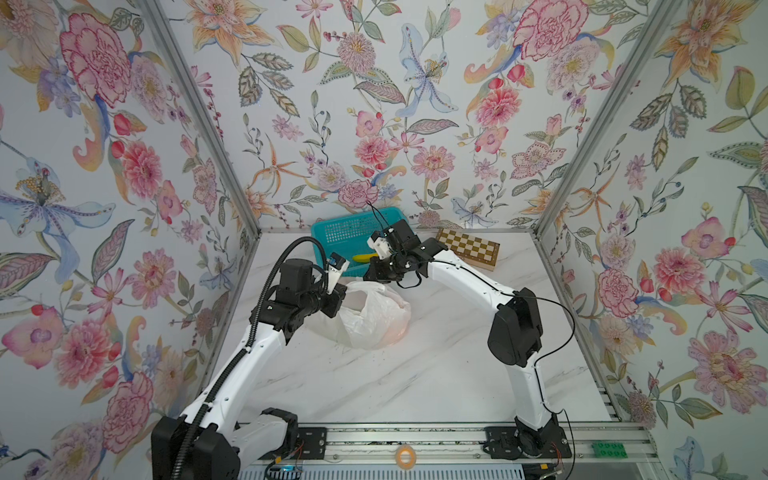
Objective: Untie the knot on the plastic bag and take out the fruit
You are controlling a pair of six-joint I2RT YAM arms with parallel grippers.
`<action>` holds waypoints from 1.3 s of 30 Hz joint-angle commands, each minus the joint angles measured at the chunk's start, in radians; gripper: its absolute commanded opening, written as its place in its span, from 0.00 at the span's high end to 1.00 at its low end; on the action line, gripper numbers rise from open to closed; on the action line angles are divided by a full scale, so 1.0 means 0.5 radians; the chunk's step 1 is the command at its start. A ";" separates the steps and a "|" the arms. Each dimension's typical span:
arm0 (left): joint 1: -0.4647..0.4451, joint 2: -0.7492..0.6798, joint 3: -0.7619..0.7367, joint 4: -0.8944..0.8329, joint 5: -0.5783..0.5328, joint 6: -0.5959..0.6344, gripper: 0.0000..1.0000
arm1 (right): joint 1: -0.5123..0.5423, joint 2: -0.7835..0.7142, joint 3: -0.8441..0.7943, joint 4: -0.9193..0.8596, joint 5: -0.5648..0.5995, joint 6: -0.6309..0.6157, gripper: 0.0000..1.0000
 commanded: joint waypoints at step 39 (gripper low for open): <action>0.060 0.281 0.461 0.082 -0.254 -1.334 0.83 | 0.271 -1.278 -1.297 0.965 0.144 -0.703 0.38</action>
